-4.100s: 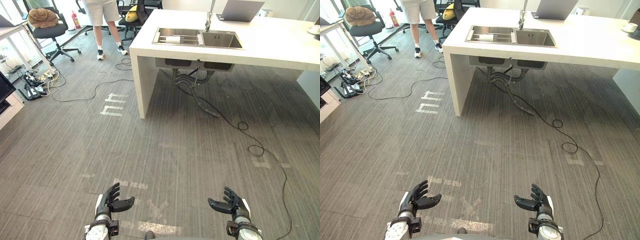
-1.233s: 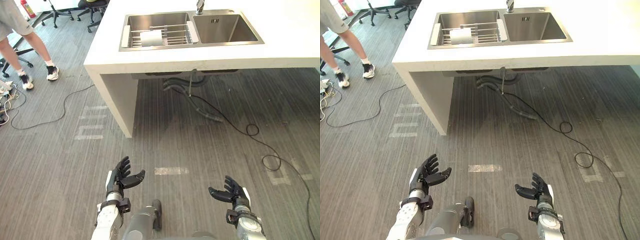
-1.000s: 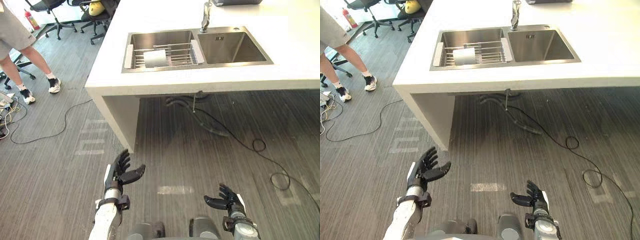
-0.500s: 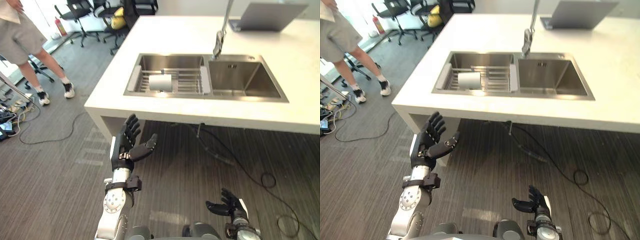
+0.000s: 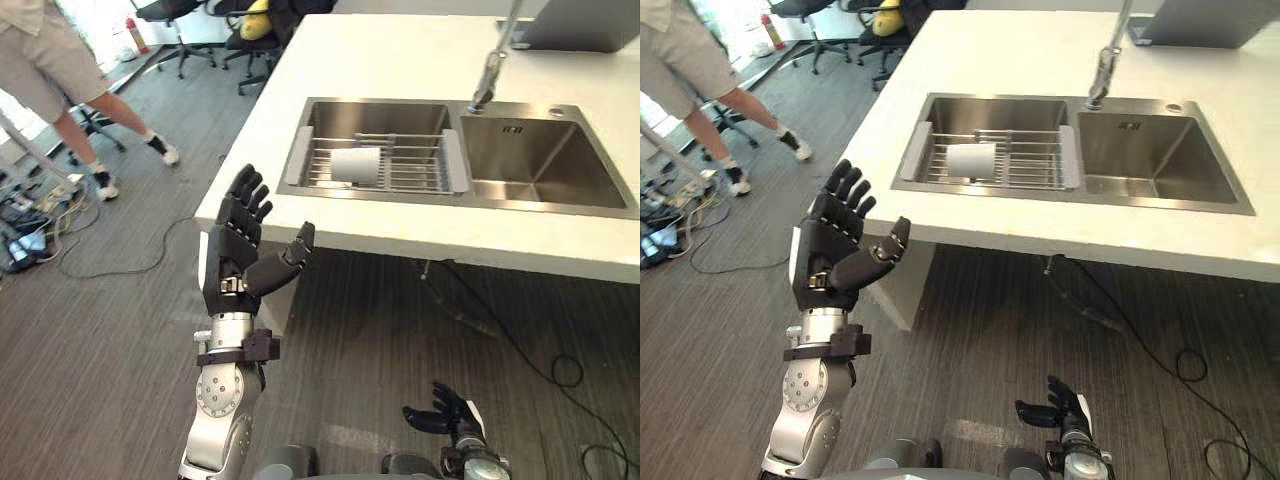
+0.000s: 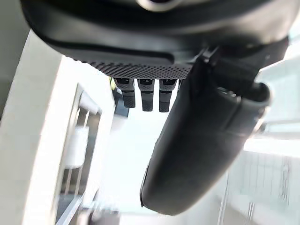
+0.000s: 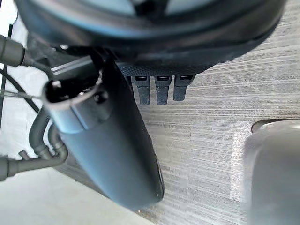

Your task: Walk over to the sink, pick up the cup, carry it to the dishwasher, place the cup inside the dishwasher, then close the dishwasher door

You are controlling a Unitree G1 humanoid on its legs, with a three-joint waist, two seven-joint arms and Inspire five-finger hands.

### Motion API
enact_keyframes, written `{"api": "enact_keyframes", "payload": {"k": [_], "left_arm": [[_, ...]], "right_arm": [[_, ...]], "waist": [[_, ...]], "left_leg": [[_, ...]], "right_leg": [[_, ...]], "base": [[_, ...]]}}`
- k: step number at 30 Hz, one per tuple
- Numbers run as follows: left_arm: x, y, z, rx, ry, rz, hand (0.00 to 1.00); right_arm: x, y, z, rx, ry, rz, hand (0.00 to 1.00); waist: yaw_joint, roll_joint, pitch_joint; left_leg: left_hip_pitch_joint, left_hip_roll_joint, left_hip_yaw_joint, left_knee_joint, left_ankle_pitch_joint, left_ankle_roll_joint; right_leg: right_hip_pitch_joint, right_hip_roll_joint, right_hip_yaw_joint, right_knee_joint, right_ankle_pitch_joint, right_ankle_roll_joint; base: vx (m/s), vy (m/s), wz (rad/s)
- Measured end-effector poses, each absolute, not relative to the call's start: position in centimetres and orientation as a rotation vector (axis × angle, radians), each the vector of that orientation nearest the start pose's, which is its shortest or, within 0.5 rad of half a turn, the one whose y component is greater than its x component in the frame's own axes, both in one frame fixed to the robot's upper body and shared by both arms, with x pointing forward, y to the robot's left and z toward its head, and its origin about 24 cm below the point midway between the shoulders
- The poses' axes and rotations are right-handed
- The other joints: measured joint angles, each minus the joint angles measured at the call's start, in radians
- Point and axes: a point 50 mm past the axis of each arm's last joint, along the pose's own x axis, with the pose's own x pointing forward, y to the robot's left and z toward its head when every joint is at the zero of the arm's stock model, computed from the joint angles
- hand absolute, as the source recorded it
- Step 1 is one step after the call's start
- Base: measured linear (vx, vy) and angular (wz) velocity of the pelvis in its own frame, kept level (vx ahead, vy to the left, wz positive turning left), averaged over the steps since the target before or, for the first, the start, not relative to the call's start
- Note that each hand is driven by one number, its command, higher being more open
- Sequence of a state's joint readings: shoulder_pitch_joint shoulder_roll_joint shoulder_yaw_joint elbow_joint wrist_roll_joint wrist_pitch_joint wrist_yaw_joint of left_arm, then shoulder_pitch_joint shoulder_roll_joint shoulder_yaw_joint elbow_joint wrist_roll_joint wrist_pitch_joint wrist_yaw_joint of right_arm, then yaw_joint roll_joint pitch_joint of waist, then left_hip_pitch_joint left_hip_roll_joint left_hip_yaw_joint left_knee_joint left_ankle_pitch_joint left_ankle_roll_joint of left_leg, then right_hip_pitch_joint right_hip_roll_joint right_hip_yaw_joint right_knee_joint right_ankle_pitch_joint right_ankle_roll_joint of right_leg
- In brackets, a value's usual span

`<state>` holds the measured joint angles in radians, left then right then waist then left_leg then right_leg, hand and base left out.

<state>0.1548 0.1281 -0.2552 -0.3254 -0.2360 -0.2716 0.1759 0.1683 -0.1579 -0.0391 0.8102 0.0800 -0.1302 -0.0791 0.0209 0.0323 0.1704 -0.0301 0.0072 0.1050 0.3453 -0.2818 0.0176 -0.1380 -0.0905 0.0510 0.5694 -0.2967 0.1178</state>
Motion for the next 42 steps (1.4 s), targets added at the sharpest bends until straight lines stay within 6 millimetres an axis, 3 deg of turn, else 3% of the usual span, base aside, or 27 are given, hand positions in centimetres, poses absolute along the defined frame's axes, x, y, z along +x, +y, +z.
{"api": "enact_keyframes", "payload": {"k": [2, 4, 6, 9, 10, 11, 12, 14, 16, 19, 20, 21, 23, 26, 27, 28, 29, 31, 36, 42], "left_arm": [[21.1, 12.3, 9.4, -0.204, -0.345, -0.1, 0.9], [21.0, 12.0, 8.9, -0.197, -0.315, -0.124, 0.9], [21.1, 12.0, 9.0, -0.197, -0.317, -0.12, 0.9], [21.2, 12.5, 8.8, -0.195, -0.312, -0.092, 0.9], [21.3, 12.7, 8.6, -0.19, -0.303, -0.082, 0.9], [21.4, 12.7, 8.2, -0.191, -0.29, -0.076, 0.9], [21.5, 12.4, 7.7, -0.208, -0.266, -0.071, 0.9], [21.6, 12.1, 7.9, -0.216, -0.272, -0.078, 0.9], [22.0, 11.8, 8.3, -0.213, -0.289, -0.1, 0.9], [22.0, 11.8, 8.3, -0.213, -0.286, -0.098, 0.9], [22.0, 11.8, 8.3, -0.213, -0.288, -0.096, 0.9], [22.0, 11.9, 8.3, -0.211, -0.289, -0.095, 0.9], [22.0, 11.9, 8.6, -0.212, -0.299, -0.096, 0.9], [22.0, 12.0, 8.7, -0.209, -0.304, -0.092, 0.9], [22.1, 12.1, 8.8, -0.205, -0.31, -0.087, 0.9], [22.2, 12.0, 8.9, -0.197, -0.317, -0.088, 0.9], [22.4, 12.2, 9.0, -0.167, -0.326, -0.084, 0.9], [22.5, 12.3, 9.3, -0.14, -0.342, -0.089, 0.9], [22.6, 12.5, 9.5, -0.064, -0.357, -0.107, 0.9], [22.5, 12.4, 9.2, 0.08, -0.348, -0.182, 0.9]], "right_arm": [[11.4, -22.0, -13.4, -0.092, 0.853, -0.231, 0.9], [11.3, -22.0, -13.5, -0.094, 0.856, -0.223, 0.9], [11.8, -21.9, -13.3, -0.098, 0.843, -0.213, 0.9], [12.5, -22.1, -13.0, -0.107, 0.821, -0.201, 0.9], [12.3, -22.2, -13.0, -0.112, 0.824, -0.198, 0.9], [11.7, -22.8, -13.0, -0.132, 0.831, -0.205, 0.9], [11.8, -23.5, -12.9, -0.154, 0.834, -0.214, 0.9], [12.2, -23.8, -12.6, -0.162, 0.818, -0.217, 0.9], [12.0, -23.8, -12.6, -0.157, 0.819, -0.221, 0.9], [10.3, -23.3, -13.3, -0.134, 0.863, -0.228, 0.9], [10.0, -23.1, -13.4, -0.125, 0.874, -0.232, 0.9], [9.8, -23.1, -13.5, -0.112, 0.877, -0.245, 0.9], [10.0, -23.2, -13.4, -0.099, 0.868, -0.26, 0.9], [10.4, -23.4, -13.3, -0.087, 0.858, -0.279, 0.9], [10.6, -23.5, -13.3, -0.087, 0.855, -0.284, 0.9], [10.6, -23.6, -13.2, -0.091, 0.855, -0.284, 0.9], [10.7, -23.2, -13.4, -0.082, 0.862, -0.278, 0.9], [10.6, -23.1, -13.5, -0.076, 0.863, -0.276, 0.9], [10.2, -22.7, -13.6, -0.061, 0.872, -0.264, 0.9], [10.1, -22.7, -13.6, -0.055, 0.873, -0.25, 0.9]], "waist": [[-0.017, -0.011, -0.006], [-0.035, -0.013, -0.016], [-0.04, -0.019, -0.028], [-0.039, 0.001, -0.017], [-0.041, -0.011, -0.023], [-0.051, -0.003, -0.02], [-0.051, 0.032, -0.033], [-0.052, 0.039, -0.038], [-0.068, 0.04, -0.037], [-0.061, 0.03, -0.023], [-0.055, 0.033, -0.022], [-0.053, 0.035, -0.023], [-0.044, 0.034, -0.023], [-0.033, 0.034, -0.022], [-0.033, 0.038, -0.023], [-0.032, 0.053, -0.028], [-0.021, 0.034, -0.019], [-0.024, 0.021, -0.021], [-0.025, 0.017, -0.026], [-0.036, 0.014, -0.059]], "left_leg": [[0.053, -0.012, 0.014, -0.017, -0.016, 0.011], [0.094, -0.002, 0.02, -0.032, -0.021, 0.009], [0.119, 0.02, 0.02, -0.062, -0.025, 0.005], [0.15, 0.066, -0.015, -0.067, -0.032, -0.009], [0.158, 0.06, -0.013, -0.049, -0.043, -0.026], [0.181, 0.064, -0.025, -0.012, -0.071, -0.06], [0.179, 0.088, -0.039, 0.015, -0.073, -0.057], [0.182, 0.09, -0.047, 0.011, -0.037, -0.05], [0.173, 0.096, -0.087, 0.052, 0.008, -0.067], [0.056, 0.133, -0.127, 0.402, 0.114, -0.1], [0.018, 0.147, -0.12, 0.493, 0.089, -0.106], [-0.032, 0.155, -0.112, 0.542, 0.055, -0.089], [-0.094, 0.152, -0.09, 0.493, 0.021, -0.063], [-0.134, 0.11, -0.092, 0.28, 0.02, -0.063], [-0.131, 0.074, -0.137, 0.108, 0.051, -0.069], [-0.122, 0.067, -0.157, 0.032, 0.12, -0.066], [-0.095, 0.052, -0.132, 0.019, 0.134, -0.053], [-0.099, 0.031, -0.113, 0.009, 0.126, -0.037], [-0.06, -0.008, -0.077, -0.057, 0.132, -0.015], [-0.038, -0.003, -0.065, -0.111, 0.139, -0.017]], "right_leg": [[-0.052, -0.031, -0.037, 0.164, 0.013, 0.019], [-0.098, -0.049, -0.078, 0.28, 0.037, -0.009], [-0.164, -0.045, -0.133, 0.278, -0.035, -0.075], [-0.259, 0.007, -0.17, 0.162, -0.034, -0.088], [-0.25, 0.012, -0.181, 0.03, 0.047, -0.1], [-0.222, 0.009, -0.193, -0.029, 0.18, -0.139], [-0.207, 0.033, -0.199, -0.026, 0.169, -0.153], [-0.201, 0.038, -0.2, -0.025, 0.149, -0.16], [-0.158, 0.04, -0.224, -0.052, 0.119, -0.161], [-0.001, 0.06, -0.259, -0.164, 0.117, -0.172], [0.047, 0.069, -0.266, -0.197, 0.12, -0.176], [0.088, 0.076, -0.273, -0.238, 0.121, -0.183], [0.126, 0.079, -0.265, -0.292, 0.123, -0.201], [0.154, 0.074, -0.235, -0.328, 0.134, -0.19], [0.152, 0.071, -0.215, -0.323, 0.138, -0.156], [0.148, 0.077, -0.207, -0.313, 0.132, -0.136], [0.147, 0.068, -0.161, -0.295, 0.123, -0.121], [0.134, 0.051, -0.124, -0.297, 0.115, -0.103], [0.136, 0.011, -0.081, -0.314, 0.105, -0.08], [0.134, 0.017, -0.069, -0.343, 0.107, -0.076]], "base": [[0.21, 0.044, -0.2], [0.28, 0.029, -0.12], [0.29, -0.046, -0.04], [0.29, -0.121, -0.12], [0.36, -0.15, 0.03], [0.45, -0.174, 0.01], [0.38, -0.136, -0.07], [0.32, -0.143, -0.05], [0.26, -0.155, 0.32], [0.2, -0.146, 0.33], [0.15, -0.083, 0.2], [0.12, -0.04, 0.08], [0.13, 0.012, -0.08], [0.14, 0.1, -0.27], [0.19, 0.182, -0.35], [0.22, 0.215, -0.53], [0.15, 0.137, -0.36], [0.15, 0.161, -0.25], [0.12, 0.096, -0.14], [0.07, -0.024, -0.08]]}}
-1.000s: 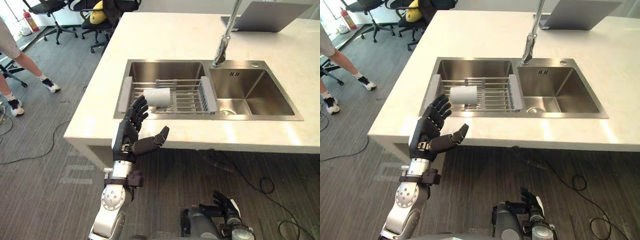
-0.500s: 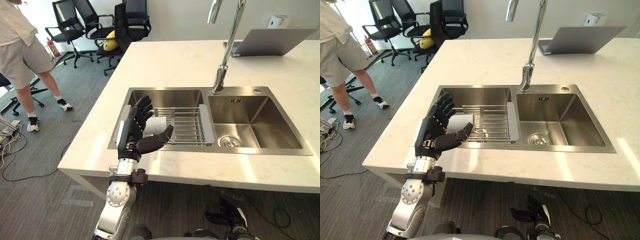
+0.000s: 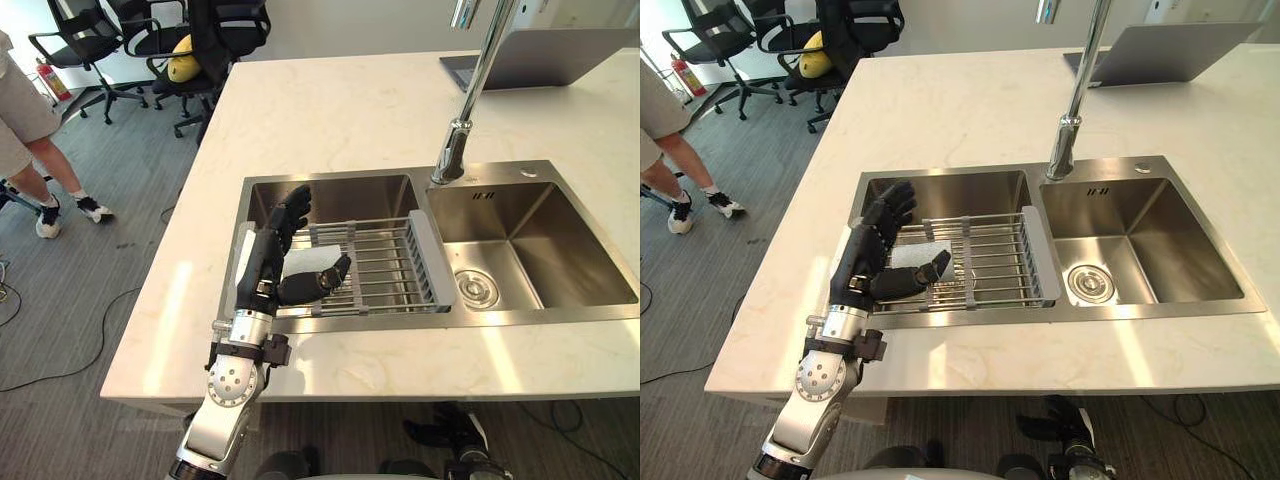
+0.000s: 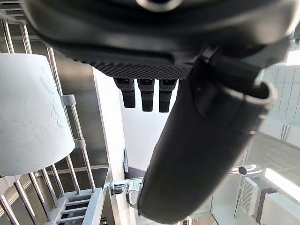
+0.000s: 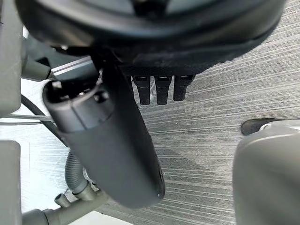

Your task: Walk over to the sink, pick up the cup, carry it to the dishwasher, place the cup inside the dishwasher, then close the dishwasher door

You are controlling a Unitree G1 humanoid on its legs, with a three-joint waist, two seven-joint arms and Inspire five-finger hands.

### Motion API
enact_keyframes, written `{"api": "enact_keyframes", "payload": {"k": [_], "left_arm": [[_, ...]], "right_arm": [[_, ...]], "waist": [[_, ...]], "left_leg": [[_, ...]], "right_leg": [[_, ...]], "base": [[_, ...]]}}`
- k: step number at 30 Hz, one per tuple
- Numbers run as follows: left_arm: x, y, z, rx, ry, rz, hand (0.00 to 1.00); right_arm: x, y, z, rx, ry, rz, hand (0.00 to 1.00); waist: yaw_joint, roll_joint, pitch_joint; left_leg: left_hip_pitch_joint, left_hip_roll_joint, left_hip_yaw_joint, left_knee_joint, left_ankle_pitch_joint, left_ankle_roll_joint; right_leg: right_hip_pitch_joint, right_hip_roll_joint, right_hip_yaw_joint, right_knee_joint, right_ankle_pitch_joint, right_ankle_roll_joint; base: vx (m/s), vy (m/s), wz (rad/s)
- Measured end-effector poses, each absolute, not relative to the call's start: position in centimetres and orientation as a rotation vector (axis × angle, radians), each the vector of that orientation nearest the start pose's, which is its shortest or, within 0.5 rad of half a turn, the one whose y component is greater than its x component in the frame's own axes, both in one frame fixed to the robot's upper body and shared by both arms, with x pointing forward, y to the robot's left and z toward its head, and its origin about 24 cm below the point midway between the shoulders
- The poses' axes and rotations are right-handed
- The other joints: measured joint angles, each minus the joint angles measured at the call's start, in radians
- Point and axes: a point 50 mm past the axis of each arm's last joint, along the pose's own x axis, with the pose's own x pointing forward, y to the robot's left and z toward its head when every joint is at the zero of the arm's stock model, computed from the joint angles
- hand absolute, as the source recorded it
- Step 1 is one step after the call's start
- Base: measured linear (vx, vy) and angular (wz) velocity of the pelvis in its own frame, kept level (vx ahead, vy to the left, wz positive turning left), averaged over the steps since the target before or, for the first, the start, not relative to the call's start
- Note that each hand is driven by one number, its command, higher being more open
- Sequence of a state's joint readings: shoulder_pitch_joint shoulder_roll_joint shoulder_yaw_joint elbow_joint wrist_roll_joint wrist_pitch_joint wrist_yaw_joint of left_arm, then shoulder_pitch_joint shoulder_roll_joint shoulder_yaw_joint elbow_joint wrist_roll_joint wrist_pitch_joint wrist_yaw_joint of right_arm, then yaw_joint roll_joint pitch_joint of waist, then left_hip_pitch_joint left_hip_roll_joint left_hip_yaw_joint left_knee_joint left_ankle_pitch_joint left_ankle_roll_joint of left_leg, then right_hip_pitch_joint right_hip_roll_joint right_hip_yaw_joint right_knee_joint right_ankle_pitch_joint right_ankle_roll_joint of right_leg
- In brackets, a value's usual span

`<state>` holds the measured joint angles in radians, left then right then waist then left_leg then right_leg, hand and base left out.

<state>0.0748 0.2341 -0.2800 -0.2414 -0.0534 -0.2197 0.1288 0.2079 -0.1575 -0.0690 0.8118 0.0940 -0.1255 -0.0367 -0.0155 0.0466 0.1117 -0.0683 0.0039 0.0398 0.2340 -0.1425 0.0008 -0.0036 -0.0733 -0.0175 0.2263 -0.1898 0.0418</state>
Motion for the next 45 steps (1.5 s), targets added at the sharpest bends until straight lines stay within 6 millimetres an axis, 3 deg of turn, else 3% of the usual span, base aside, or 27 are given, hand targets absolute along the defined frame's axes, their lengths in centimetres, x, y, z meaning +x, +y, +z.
{"api": "enact_keyframes", "payload": {"k": [7, 14, 22, 28, 45], "left_arm": [[23.4, 13.1, 9.7, 0.259, -0.387, -0.188, 0.9], [24.6, 15.0, 7.7, 0.45, -0.282, -0.166, 0.9], [24.9, 16.7, 7.4, 0.631, -0.264, -0.143, 0.9], [25.0, 17.4, 7.1, 0.718, -0.247, -0.147, 0.9], [27.3, 18.2, 7.6, 1.014, -0.258, -0.137, 0.9]], "right_arm": [[10.0, -22.2, -13.8, -0.059, 0.885, -0.196, 0.9], [10.1, -22.0, -13.8, -0.053, 0.883, -0.178, 0.9], [9.4, -21.7, -14.0, -0.041, 0.9, -0.165, 0.9], [8.7, -21.7, -14.2, -0.045, 0.918, -0.167, 0.9], [9.1, -21.7, -14.0, -0.047, 0.905, -0.164, 0.9]], "waist": [[-0.001, -0.009, -0.036], [-0.002, -0.01, -0.036], [-0.002, -0.016, -0.039], [-0.003, -0.026, -0.044], [-0.026, -0.033, -0.044]], "left_leg": [[0.033, 0.013, 0.003, -0.085, 0.039, -0.013], [0.054, 0.014, 0.0, -0.167, 0.104, -0.011], [0.064, 0.009, 0.0, -0.232, 0.151, -0.011], [0.064, 0.009, 0.0, -0.242, 0.16, -0.005], [0.065, 0.002, -0.002, -0.252, 0.165, -0.004]], "right_leg": [[0.008, 0.021, 0.014, -0.038, 0.028, -0.01], [0.027, 0.022, 0.013, -0.128, 0.096, -0.009], [0.035, 0.018, 0.014, -0.196, 0.147, -0.001], [0.035, 0.02, 0.015, -0.211, 0.154, -0.001], [0.033, 0.02, 0.014, -0.218, 0.156, 0.0]], "base": [[0.02, -0.045, -0.08], [-0.06, 0.0, -0.01], [-0.07, 0.017, 0.0], [0.0, 0.0, 0.0], [0.0, -0.002, 0.0]]}}
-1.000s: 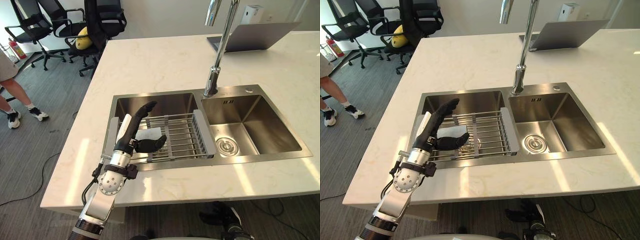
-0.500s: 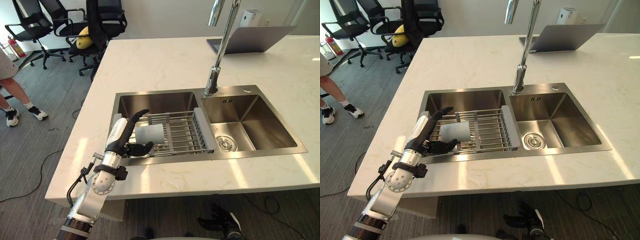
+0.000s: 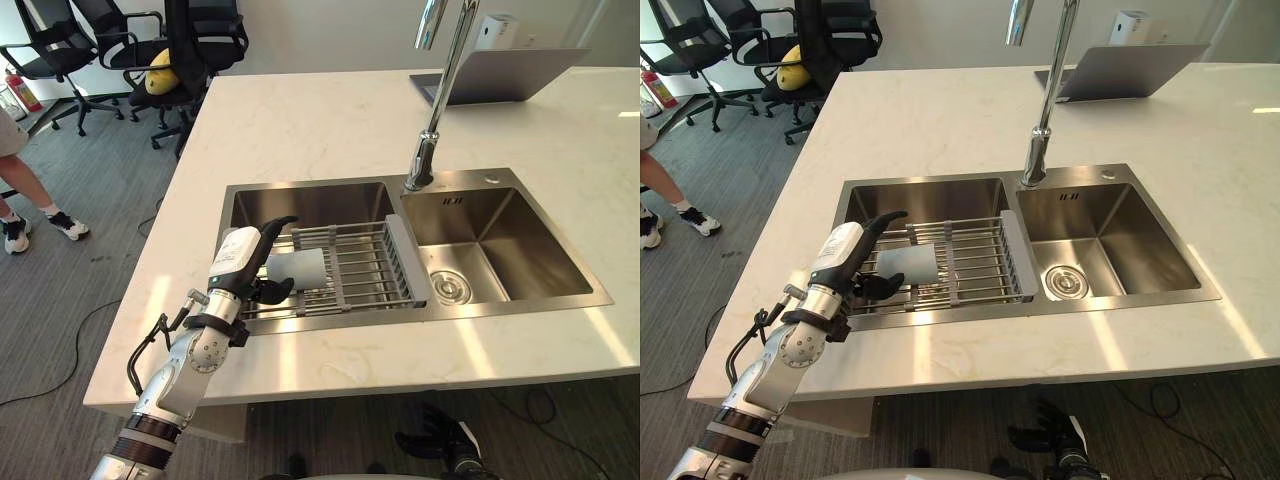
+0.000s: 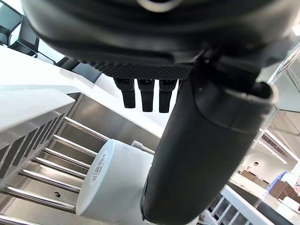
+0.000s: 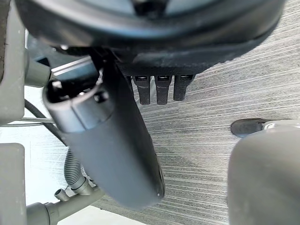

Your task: Walk over to the sink, pick up the cup, carry it to the dishwasher, place the cup inside the dishwasher, then close the dishwasher door

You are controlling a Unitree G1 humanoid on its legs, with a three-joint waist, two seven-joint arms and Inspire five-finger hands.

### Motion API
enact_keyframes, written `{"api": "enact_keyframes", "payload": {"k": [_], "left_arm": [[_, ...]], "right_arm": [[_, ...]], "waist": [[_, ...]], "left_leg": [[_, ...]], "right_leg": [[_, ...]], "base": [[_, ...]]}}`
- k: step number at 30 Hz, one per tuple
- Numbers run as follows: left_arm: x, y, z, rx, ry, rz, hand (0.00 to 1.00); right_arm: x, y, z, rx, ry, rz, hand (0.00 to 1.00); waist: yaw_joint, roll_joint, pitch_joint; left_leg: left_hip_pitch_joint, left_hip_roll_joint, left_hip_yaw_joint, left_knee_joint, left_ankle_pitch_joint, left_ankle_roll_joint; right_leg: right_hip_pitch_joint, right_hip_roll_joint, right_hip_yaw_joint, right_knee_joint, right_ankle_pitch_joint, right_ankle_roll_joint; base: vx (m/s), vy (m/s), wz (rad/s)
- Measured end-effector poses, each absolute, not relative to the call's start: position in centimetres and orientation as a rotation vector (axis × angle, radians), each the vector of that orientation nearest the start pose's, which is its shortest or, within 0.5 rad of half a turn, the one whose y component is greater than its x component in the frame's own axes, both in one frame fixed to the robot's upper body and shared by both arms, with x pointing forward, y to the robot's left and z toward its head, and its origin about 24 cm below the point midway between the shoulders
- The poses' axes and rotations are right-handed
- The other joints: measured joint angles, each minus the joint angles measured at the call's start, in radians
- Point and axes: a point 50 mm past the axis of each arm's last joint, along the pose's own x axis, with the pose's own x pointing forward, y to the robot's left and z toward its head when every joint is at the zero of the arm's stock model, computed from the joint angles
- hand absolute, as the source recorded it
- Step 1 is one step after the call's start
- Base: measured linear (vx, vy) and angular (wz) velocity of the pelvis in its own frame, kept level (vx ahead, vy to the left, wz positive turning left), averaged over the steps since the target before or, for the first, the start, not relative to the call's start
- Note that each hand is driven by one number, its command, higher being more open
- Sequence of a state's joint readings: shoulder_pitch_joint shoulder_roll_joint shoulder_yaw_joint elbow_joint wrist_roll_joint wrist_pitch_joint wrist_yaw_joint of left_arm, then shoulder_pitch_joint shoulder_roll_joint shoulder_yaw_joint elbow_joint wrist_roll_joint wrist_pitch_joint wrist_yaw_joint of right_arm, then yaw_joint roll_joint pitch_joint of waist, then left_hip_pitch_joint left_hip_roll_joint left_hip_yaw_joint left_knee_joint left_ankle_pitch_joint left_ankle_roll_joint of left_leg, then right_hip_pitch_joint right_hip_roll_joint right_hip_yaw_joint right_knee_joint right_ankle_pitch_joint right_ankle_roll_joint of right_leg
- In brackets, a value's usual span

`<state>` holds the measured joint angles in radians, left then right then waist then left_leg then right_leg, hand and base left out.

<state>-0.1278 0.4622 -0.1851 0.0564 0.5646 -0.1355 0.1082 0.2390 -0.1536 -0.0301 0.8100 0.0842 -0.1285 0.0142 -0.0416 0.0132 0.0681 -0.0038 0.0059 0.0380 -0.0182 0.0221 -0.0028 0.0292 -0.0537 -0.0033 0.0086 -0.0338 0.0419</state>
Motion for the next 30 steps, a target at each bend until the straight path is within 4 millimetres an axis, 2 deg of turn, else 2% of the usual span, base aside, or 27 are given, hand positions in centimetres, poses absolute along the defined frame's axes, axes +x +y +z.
{"api": "enact_keyframes", "payload": {"k": [7, 18, 30], "left_arm": [[27.9, 18.2, 8.0, 1.119, -0.283, -0.158, 0.9], [28.2, 19.0, 5.5, 1.191, -0.156, -0.217, 0.9], [29.0, 19.2, 6.1, 1.268, -0.165, -0.247, 0.9]], "right_arm": [[8.8, -21.7, -14.1, -0.048, 0.909, -0.169, 0.9], [9.1, -21.7, -14.0, -0.05, 0.894, -0.171, 0.9], [9.5, -21.2, -13.9, -0.06, 0.884, -0.144, 0.9]], "waist": [[-0.005, -0.009, -0.001], [-0.013, -0.012, 0.001], [-0.03, -0.021, 0.01]], "left_leg": [[0.0, -0.001, 0.001, -0.011, 0.001, 0.0], [0.003, -0.001, 0.001, -0.012, 0.001, 0.0], [0.007, 0.0, 0.006, -0.016, 0.001, 0.0]], "right_leg": [[-0.001, 0.0, 0.001, -0.008, 0.002, 0.001], [0.001, 0.0, 0.002, -0.011, 0.002, 0.0], [0.0, 0.0, 0.008, -0.014, 0.002, 0.0]], "base": [[0.0, -0.002, 0.0], [0.0, 0.0, 0.0], [0.0, 0.0, 0.0]]}}
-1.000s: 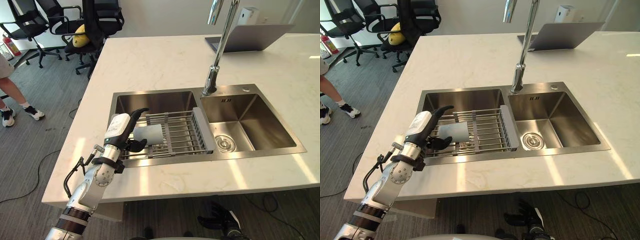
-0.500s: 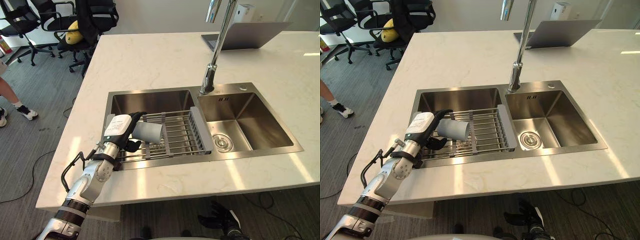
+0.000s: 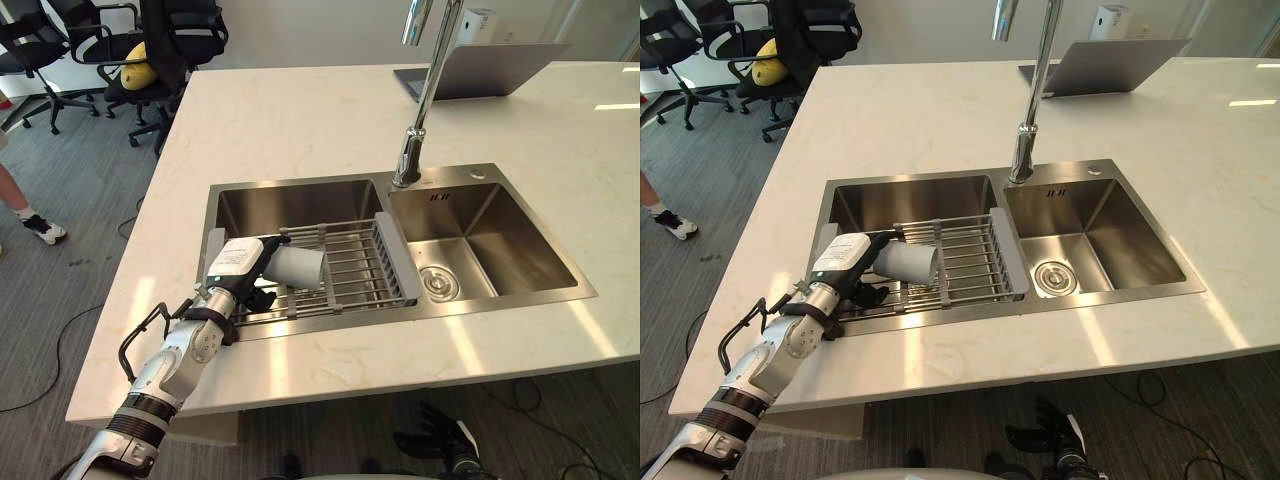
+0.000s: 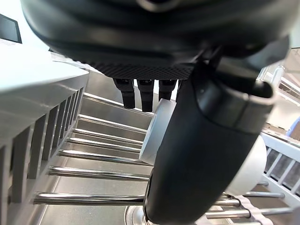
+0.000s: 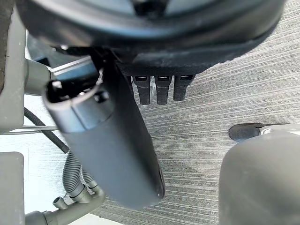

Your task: Walk over to the sink, pick up the cup, carry it to the dishwasher, place the cup inside the dishwasher, then close the dishwasher door

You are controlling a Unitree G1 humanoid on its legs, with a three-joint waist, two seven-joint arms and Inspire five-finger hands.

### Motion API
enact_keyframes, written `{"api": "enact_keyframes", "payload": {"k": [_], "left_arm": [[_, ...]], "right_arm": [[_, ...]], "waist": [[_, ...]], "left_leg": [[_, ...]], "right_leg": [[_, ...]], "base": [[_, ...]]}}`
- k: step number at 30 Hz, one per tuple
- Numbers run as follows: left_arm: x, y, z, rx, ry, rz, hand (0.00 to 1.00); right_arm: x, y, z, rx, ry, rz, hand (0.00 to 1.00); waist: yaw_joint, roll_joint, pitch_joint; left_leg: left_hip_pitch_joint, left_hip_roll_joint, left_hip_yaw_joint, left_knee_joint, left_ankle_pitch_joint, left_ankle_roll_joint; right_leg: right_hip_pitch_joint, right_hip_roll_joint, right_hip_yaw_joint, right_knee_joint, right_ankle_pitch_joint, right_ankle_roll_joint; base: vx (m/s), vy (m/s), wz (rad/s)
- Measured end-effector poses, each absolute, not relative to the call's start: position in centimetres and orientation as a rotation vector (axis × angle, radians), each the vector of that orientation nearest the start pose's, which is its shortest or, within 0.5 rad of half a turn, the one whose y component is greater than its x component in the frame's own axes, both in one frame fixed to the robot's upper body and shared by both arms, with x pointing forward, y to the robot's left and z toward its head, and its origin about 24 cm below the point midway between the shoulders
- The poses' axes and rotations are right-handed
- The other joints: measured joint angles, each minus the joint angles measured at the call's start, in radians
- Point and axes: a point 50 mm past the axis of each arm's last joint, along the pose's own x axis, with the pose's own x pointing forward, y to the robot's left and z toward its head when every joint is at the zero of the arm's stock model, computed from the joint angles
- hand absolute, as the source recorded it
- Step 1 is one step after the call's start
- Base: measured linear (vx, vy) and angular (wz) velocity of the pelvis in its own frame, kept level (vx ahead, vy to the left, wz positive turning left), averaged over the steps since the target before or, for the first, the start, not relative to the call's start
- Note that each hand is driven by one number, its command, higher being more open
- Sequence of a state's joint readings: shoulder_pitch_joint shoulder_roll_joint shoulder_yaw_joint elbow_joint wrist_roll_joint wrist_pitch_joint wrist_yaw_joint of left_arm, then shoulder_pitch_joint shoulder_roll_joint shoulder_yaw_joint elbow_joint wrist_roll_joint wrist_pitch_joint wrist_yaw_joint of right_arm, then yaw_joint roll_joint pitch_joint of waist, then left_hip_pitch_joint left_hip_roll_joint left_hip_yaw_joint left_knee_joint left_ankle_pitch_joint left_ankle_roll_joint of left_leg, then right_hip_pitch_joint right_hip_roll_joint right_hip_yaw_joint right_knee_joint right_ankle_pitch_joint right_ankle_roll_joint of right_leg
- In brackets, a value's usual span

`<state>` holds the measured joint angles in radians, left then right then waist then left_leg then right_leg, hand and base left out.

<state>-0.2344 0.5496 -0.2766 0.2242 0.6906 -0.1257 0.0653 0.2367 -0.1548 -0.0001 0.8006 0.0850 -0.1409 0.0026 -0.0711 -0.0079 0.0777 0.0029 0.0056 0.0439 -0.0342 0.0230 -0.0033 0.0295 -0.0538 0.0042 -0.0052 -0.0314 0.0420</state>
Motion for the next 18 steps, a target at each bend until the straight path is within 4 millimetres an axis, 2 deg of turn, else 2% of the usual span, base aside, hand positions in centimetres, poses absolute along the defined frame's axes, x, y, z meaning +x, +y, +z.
{"api": "enact_keyframes", "payload": {"k": [9, 10, 18], "left_arm": [[29.8, 18.6, 6.4, 1.329, -0.192, -0.265, 0.9], [29.8, 18.5, 6.5, 1.34, -0.197, -0.267, 0.3], [30.1, 18.0, 7.1, 1.373, -0.251, -0.25, 0.3]], "right_arm": [[10.0, -21.0, -13.8, -0.063, 0.872, -0.134, 0.9], [10.0, -21.1, -13.8, -0.063, 0.872, -0.135, 0.9], [10.1, -21.1, -13.8, -0.065, 0.868, -0.138, 0.9]], "waist": [[-0.002, 0.001, 0.011], [-0.002, 0.001, 0.011], [-0.006, 0.004, 0.018]], "left_leg": [[0.0, 0.0, 0.002, -0.002, 0.0, 0.0], [0.0, 0.0, 0.003, -0.002, 0.0, 0.0], [0.0, -0.001, 0.004, -0.003, 0.0, 0.0]], "right_leg": [[-0.001, 0.0, 0.002, -0.001, 0.0, 0.0], [-0.001, 0.0, 0.002, -0.001, 0.0, 0.0], [-0.002, -0.001, 0.004, -0.002, 0.0, 0.001]], "base": [[0.0, 0.0, 0.0], [0.0, 0.0, 0.0], [0.0, 0.0, 0.0]]}}
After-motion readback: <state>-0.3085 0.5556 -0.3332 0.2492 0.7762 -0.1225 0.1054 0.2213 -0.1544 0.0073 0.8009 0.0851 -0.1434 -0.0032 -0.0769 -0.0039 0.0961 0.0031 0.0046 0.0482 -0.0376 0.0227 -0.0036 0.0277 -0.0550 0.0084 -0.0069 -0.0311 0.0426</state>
